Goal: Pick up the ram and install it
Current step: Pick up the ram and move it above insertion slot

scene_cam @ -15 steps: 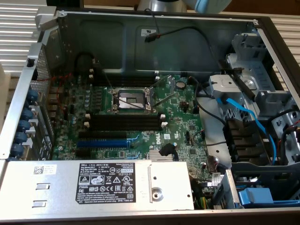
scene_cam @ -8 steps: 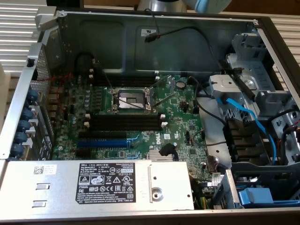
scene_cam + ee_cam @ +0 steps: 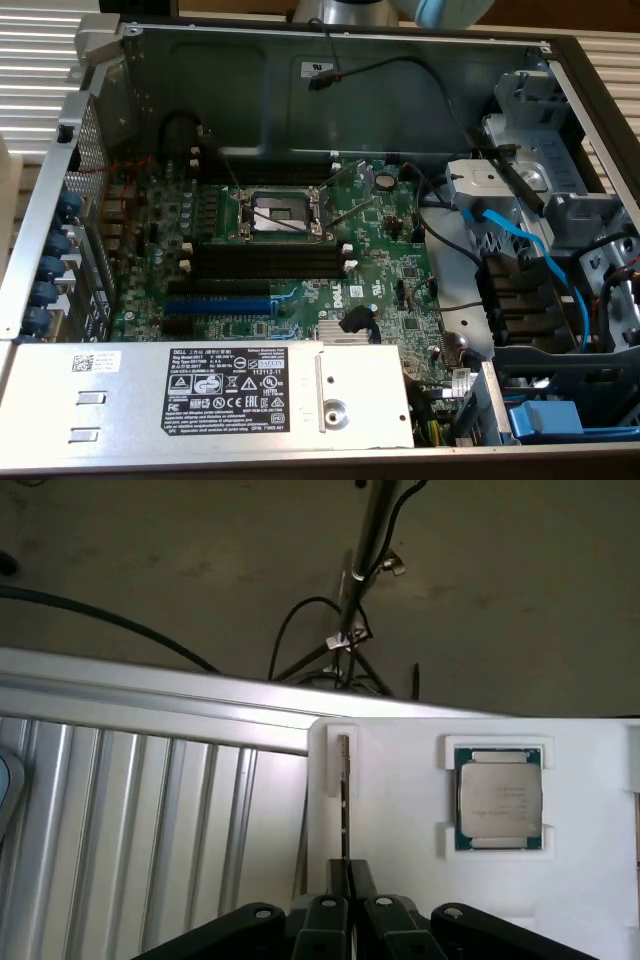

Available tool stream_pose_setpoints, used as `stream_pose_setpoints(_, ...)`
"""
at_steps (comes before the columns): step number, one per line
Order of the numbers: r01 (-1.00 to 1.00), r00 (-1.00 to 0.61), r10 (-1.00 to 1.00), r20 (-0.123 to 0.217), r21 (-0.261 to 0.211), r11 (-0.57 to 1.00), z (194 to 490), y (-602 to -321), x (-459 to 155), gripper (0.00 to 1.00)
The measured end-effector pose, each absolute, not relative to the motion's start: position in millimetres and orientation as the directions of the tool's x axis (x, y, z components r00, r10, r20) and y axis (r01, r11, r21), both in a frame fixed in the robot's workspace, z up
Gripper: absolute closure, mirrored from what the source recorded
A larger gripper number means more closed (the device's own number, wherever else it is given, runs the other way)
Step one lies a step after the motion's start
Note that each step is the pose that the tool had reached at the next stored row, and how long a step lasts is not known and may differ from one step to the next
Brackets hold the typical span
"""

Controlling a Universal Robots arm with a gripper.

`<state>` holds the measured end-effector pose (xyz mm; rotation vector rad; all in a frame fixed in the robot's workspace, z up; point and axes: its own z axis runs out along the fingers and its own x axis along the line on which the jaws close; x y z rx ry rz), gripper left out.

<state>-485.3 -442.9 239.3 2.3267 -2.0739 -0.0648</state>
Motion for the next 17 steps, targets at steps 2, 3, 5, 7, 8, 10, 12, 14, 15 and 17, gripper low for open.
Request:
stream_pose_setpoints(2,-0.992,0.114,-0.993,-0.015,0.045,-0.115,256,-443,-485,0.87)
stream_pose_setpoints(3,-0.992,0.114,-0.993,-0.015,0.045,-0.115,265,-443,-485,0.87)
stream_pose_setpoints(5,-0.992,0.114,-0.993,-0.015,0.045,-0.115,273,-443,-485,0.87)
stream_pose_setpoints(7,-0.992,0.114,-0.993,-0.015,0.045,-0.115,292,-443,-485,0.87)
stream_pose_setpoints(8,-0.992,0.114,-0.993,-0.014,0.045,-0.115,301,-443,-485,0.87)
stream_pose_setpoints(10,-0.992,0.114,-0.993,-0.013,0.045,-0.115,319,-443,-485,0.87)
stream_pose_setpoints(12,-0.992,0.114,-0.993,-0.013,0.045,-0.115,328,-443,-485,0.87)
stream_pose_setpoints(14,-0.992,0.114,-0.993,-0.012,0.045,-0.115,341,-443,-481,0.87)
stream_pose_setpoints(15,-0.992,0.114,-0.993,-0.012,0.045,-0.115,344,-444,-478,0.87)
stream_pose_setpoints(17,-0.992,0.114,-0.993,-0.012,0.045,-0.115,360,-447,-463,0.87)
